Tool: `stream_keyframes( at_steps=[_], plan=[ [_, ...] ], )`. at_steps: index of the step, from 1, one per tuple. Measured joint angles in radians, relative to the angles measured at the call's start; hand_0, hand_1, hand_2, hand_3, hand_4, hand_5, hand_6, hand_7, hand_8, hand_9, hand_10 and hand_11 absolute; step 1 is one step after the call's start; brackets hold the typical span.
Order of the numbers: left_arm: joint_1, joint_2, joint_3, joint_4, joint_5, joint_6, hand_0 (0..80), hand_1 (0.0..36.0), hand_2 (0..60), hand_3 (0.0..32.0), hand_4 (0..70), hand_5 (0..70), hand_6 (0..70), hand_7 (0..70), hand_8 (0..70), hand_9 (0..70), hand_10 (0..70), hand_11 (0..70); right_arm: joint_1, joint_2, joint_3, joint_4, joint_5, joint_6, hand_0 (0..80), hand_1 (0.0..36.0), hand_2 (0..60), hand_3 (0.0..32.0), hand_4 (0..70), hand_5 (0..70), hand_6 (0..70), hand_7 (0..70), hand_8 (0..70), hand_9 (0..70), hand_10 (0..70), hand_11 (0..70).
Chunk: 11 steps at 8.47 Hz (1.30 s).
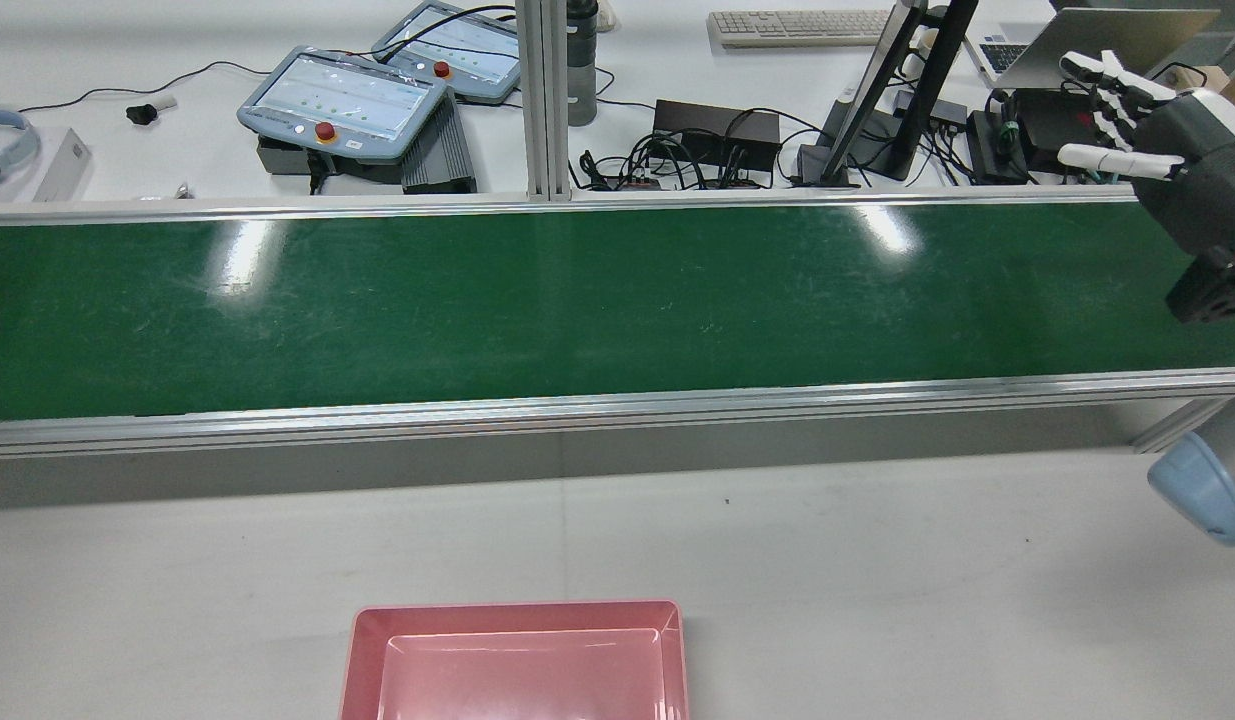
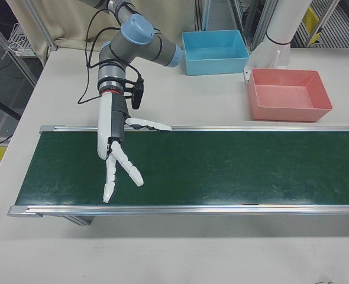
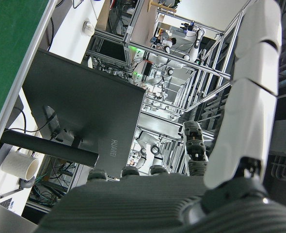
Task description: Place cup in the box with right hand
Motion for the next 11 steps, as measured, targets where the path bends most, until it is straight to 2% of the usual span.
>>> stream_keyframes(
  at_steps=[7, 9, 11],
  plan=[
    [0.0, 0.0, 0.0, 0.0, 0.0, 0.0, 0.0, 0.0, 0.0, 0.0, 0.0, 0.0, 0.0, 0.0, 0.0, 0.0, 0.0, 0.0, 0.002, -0.003, 0.002, -0.001, 0.0, 0.003, 50.9, 20.5, 8.0, 0.0, 0.5, 5.1, 0.0, 0.0, 0.0, 0.0, 0.0, 0.0],
    [0.0, 0.0, 0.0, 0.0, 0.0, 0.0, 0.0, 0.0, 0.0, 0.0, 0.0, 0.0, 0.0, 0.0, 0.0, 0.0, 0.0, 0.0, 0.003, -0.012, 0.003, -0.001, 0.001, 0.004, 52.3, 22.3, 3.8, 0.0, 0.0, 5.7, 0.0, 0.0, 0.0, 0.0, 0.0, 0.0],
    [0.0, 0.0, 0.0, 0.0, 0.0, 0.0, 0.0, 0.0, 0.0, 0.0, 0.0, 0.0, 0.0, 0.0, 0.0, 0.0, 0.0, 0.0, 0.001, -0.024, 0.001, -0.001, 0.0, 0.002, 51.4, 22.0, 6.0, 0.0, 0.0, 5.4, 0.0, 0.0, 0.0, 0.0, 0.0, 0.0]
  ],
)
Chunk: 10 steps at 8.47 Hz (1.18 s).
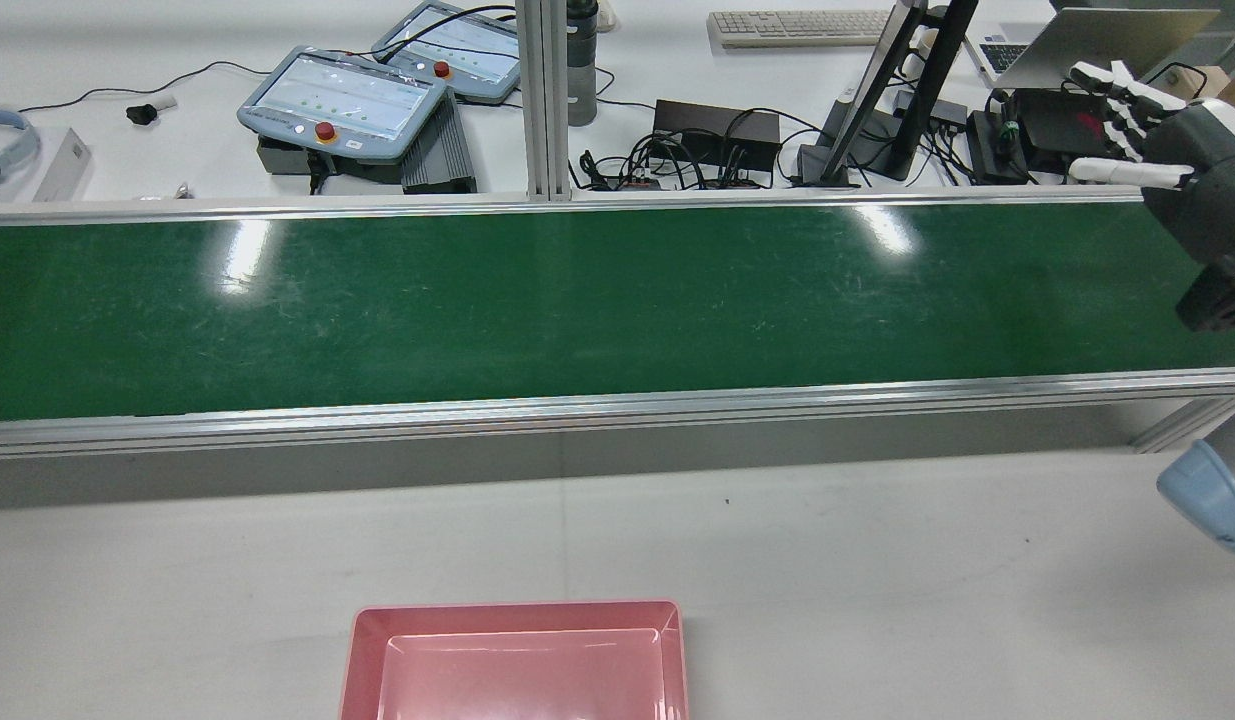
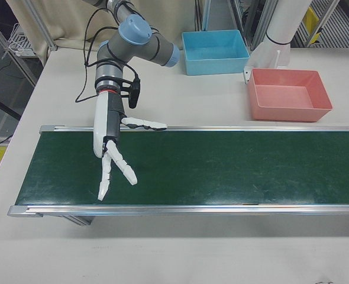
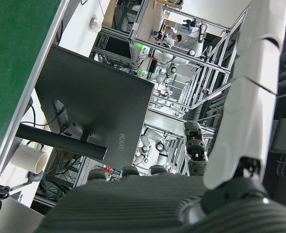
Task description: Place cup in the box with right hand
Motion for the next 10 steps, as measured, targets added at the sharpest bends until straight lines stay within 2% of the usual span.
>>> stream_keyframes(
  at_steps=[2, 3, 4, 5, 6, 7, 8, 9, 10],
  plan=[
    [0.0, 0.0, 0.0, 0.0, 0.0, 0.0, 0.0, 0.0, 0.0, 0.0, 0.0, 0.0, 0.0, 0.0, 0.0, 0.0, 0.0, 0.0, -0.001, -0.011, 0.0, 0.002, -0.002, 0.003, 51.8, 22.7, 7.9, 0.0, 0.0, 5.6, 0.0, 0.0, 0.0, 0.0, 0.0, 0.0],
    [0.0, 0.0, 0.0, 0.0, 0.0, 0.0, 0.0, 0.0, 0.0, 0.0, 0.0, 0.0, 0.0, 0.0, 0.0, 0.0, 0.0, 0.0, -0.002, -0.011, 0.002, 0.002, -0.004, 0.004, 52.3, 25.4, 15.0, 0.0, 0.0, 6.2, 0.0, 0.0, 0.0, 0.0, 0.0, 0.0],
    [0.0, 0.0, 0.0, 0.0, 0.0, 0.0, 0.0, 0.0, 0.0, 0.0, 0.0, 0.0, 0.0, 0.0, 0.0, 0.0, 0.0, 0.0, -0.003, -0.01, 0.001, 0.002, -0.015, 0.004, 54.8, 29.6, 21.7, 0.0, 0.0, 7.2, 0.0, 0.0, 0.0, 0.0, 0.0, 0.0],
    [0.0, 0.0, 0.0, 0.0, 0.0, 0.0, 0.0, 0.0, 0.0, 0.0, 0.0, 0.0, 0.0, 0.0, 0.0, 0.0, 0.0, 0.0, -0.002, -0.009, 0.001, 0.001, -0.028, 0.003, 58.2, 33.2, 23.5, 0.0, 0.0, 8.3, 0.1, 0.0, 0.0, 0.0, 0.0, 0.0],
    [0.0, 0.0, 0.0, 0.0, 0.0, 0.0, 0.0, 0.0, 0.0, 0.0, 0.0, 0.0, 0.0, 0.0, 0.0, 0.0, 0.0, 0.0, 0.0, -0.009, 0.001, 0.0, -0.037, 0.001, 59.7, 34.1, 22.1, 0.0, 0.0, 8.6, 0.1, 0.0, 0.0, 0.0, 0.0, 0.0],
    [0.0, 0.0, 0.0, 0.0, 0.0, 0.0, 0.0, 0.0, 0.0, 0.0, 0.0, 0.0, 0.0, 0.0, 0.0, 0.0, 0.0, 0.0, 0.001, -0.009, 0.001, -0.002, -0.041, -0.001, 60.7, 31.9, 11.6, 0.0, 0.0, 8.4, 0.0, 0.0, 0.0, 0.0, 0.0, 0.0],
    [0.0, 0.0, 0.0, 0.0, 0.0, 0.0, 0.0, 0.0, 0.0, 0.0, 0.0, 0.0, 0.0, 0.0, 0.0, 0.0, 0.0, 0.0, 0.001, -0.009, 0.0, -0.003, -0.042, -0.004, 66.6, 28.6, 5.6, 0.0, 0.0, 8.4, 0.0, 0.0, 0.0, 0.0, 0.0, 0.0],
    [0.0, 0.0, 0.0, 0.0, 0.0, 0.0, 0.0, 0.0, 0.0, 0.0, 0.0, 0.0, 0.0, 0.0, 0.0, 0.0, 0.0, 0.0, 0.0, -0.008, -0.001, -0.003, -0.043, -0.007, 64.4, 28.8, 4.8, 0.0, 0.0, 8.2, 0.0, 0.0, 0.0, 0.0, 0.0, 0.0],
    [-0.001, 0.0, 0.0, 0.0, 0.0, 0.0, 0.0, 0.0, 0.0, 0.0, 0.0, 0.0, 0.0, 0.0, 0.0, 0.0, 0.0, 0.0, -0.001, -0.007, -0.002, -0.002, -0.042, -0.01, 65.7, 22.6, 1.0, 0.0, 0.4, 7.7, 0.0, 0.0, 0.0, 0.0, 0.0, 0.0]
  ],
)
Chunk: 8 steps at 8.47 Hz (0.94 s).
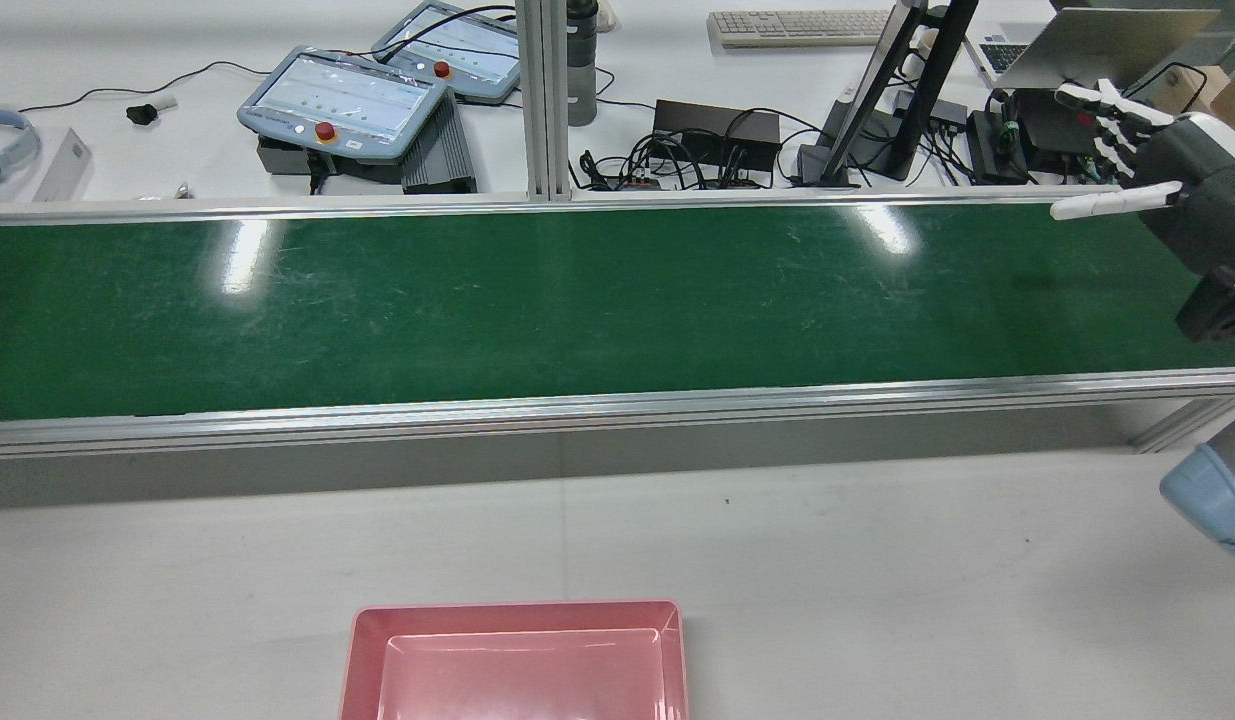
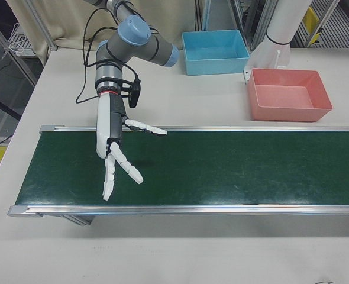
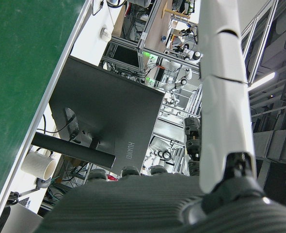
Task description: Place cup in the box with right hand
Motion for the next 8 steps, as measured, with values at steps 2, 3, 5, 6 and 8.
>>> stream_keyframes(
  at_steps=[2, 3, 5, 6, 8],
  plan=[
    [0.0, 0.0, 0.0, 0.0, 0.0, 0.0, 0.0, 0.0, 0.0, 0.0, 0.0, 0.0, 0.0, 0.0, 0.0, 0.0, 0.0, 0.0, 0.0, 0.004, -0.022, 0.005, 0.005, 0.005, 52.3, 22.0, 3.4, 0.0, 0.0, 5.8, 0.0, 0.0, 0.0, 0.0, 0.0, 0.0],
    [0.0, 0.0, 0.0, 0.0, 0.0, 0.0, 0.0, 0.0, 0.0, 0.0, 0.0, 0.0, 0.0, 0.0, 0.0, 0.0, 0.0, 0.0, 0.005, 0.004, -0.032, 0.023, 0.008, 0.009, 45.5, 15.8, 10.0, 0.0, 0.0, 3.4, 0.1, 0.0, 0.0, 0.0, 0.0, 0.0],
    [0.0, 0.0, 0.0, 0.0, 0.0, -0.001, 0.0, 0.0, 0.0, 0.0, 0.0, 0.0, 0.0, 0.0, 0.0, 0.0, 0.0, 0.0, 0.014, -0.002, -0.037, 0.063, 0.009, 0.013, 0.0, 0.5, 21.1, 0.0, 0.0, 0.0, 1.6, 9.8, 0.0, 0.5, 0.0, 0.0],
    [0.0, 0.0, 0.0, 0.0, 0.0, -0.001, 0.0, 0.0, 0.0, 0.0, 0.0, 0.0, 0.0, 0.0, 0.0, 0.0, 0.0, 0.0, 0.015, -0.004, -0.036, 0.07, 0.007, 0.013, 0.0, 0.0, 21.8, 0.0, 6.1, 0.0, 1.6, 12.2, 0.0, 1.0, 0.0, 0.0],
    [0.0, 0.0, 0.0, 0.0, 0.0, 0.0, 0.0, 0.0, 0.0, 0.0, 0.0, 0.0, 0.0, 0.0, 0.0, 0.0, 0.0, 0.0, 0.015, -0.004, -0.039, 0.065, 0.006, 0.013, 40.5, 9.1, 4.0, 0.0, 4.8, 0.9, 2.1, 7.7, 0.0, 0.1, 0.0, 0.0]
  ],
)
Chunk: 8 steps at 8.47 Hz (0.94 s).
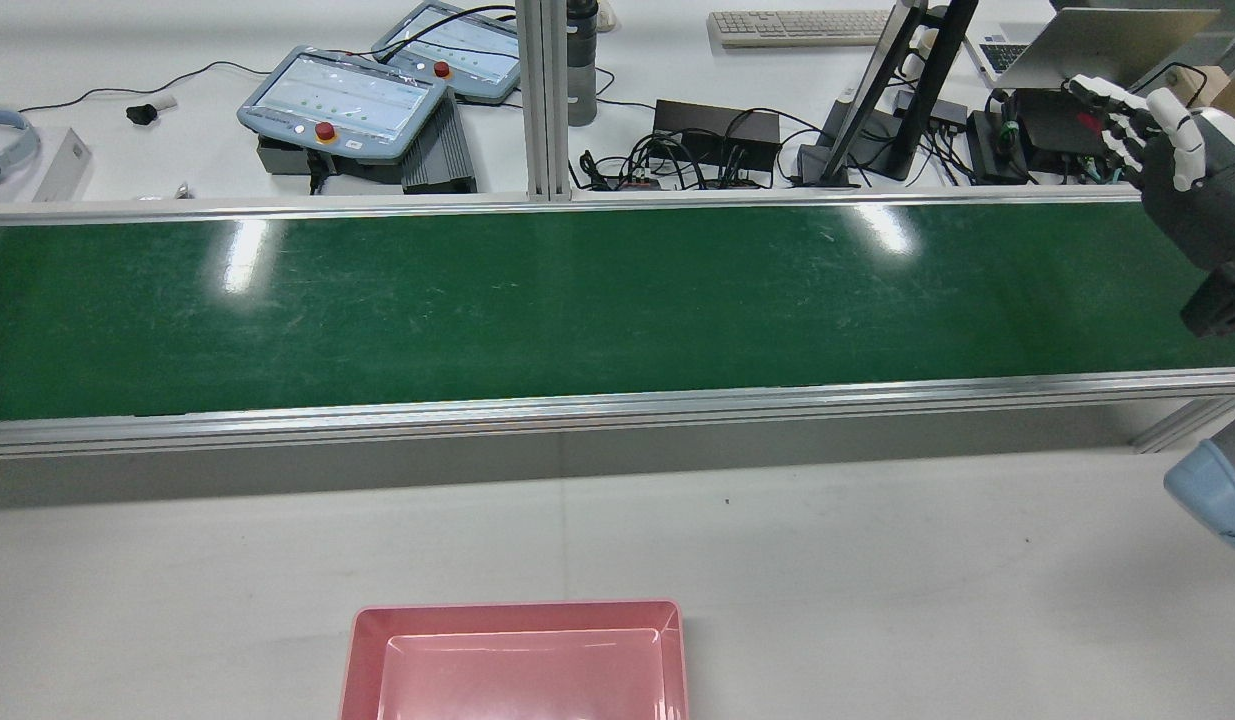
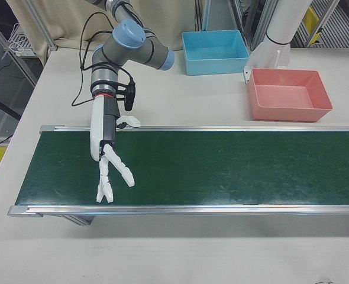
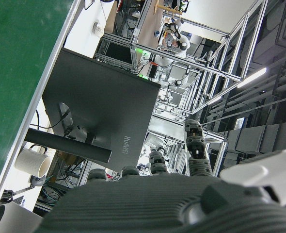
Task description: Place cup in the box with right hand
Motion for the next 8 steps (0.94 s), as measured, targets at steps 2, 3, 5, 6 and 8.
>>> stream_keyframes(
  at_steps=[2, 3, 5, 6, 8],
  plan=[
    [0.0, 0.0, 0.0, 0.0, 0.0, 0.0, 0.0, 0.0, 0.0, 0.0, 0.0, 0.0, 0.0, 0.0, 0.0, 0.0, 0.0, 0.0, -0.003, 0.004, -0.003, -0.002, 0.002, 0.004, 48.8, 16.1, 0.8, 0.0, 5.4, 3.5, 3.7, 12.2, 0.0, 2.7, 0.0, 0.0],
    [0.001, 0.0, 0.0, 0.0, 0.0, 0.0, 0.0, 0.0, 0.0, 0.0, 0.0, 0.0, 0.0, 0.0, 0.0, 0.0, 0.0, 0.0, -0.005, 0.006, -0.003, -0.002, 0.002, 0.005, 49.6, 17.4, 2.5, 0.0, 7.9, 3.7, 3.7, 11.3, 0.0, 2.9, 0.0, 0.0],
    [0.001, 0.0, 0.0, 0.0, 0.0, -0.001, 0.0, 0.0, 0.0, 0.0, 0.0, 0.0, 0.0, 0.0, 0.0, 0.0, 0.0, 0.0, -0.006, 0.008, -0.003, -0.001, 0.004, 0.013, 50.0, 18.1, 6.1, 0.0, 13.8, 3.8, 4.1, 12.5, 0.7, 4.3, 0.0, 0.0],
    [0.001, 0.0, 0.0, 0.0, 0.0, 0.0, 0.0, 0.0, 0.0, 0.0, 0.0, 0.0, 0.0, 0.0, 0.0, 0.0, 0.0, 0.0, -0.005, 0.008, -0.002, -0.001, 0.004, 0.019, 50.1, 18.6, 7.8, 0.0, 16.6, 3.7, 3.4, 9.0, 0.5, 3.2, 0.0, 0.0],
    [0.0, 0.0, 0.0, 0.0, 0.0, 0.0, 0.0, 0.0, 0.0, 0.0, 0.0, 0.0, 0.0, 0.0, 0.0, 0.0, 0.0, 0.0, -0.007, 0.008, -0.001, -0.001, 0.003, 0.024, 50.5, 19.1, 8.5, 0.0, 17.8, 3.8, 3.5, 9.3, 0.7, 3.6, 0.0, 0.0]
  ],
)
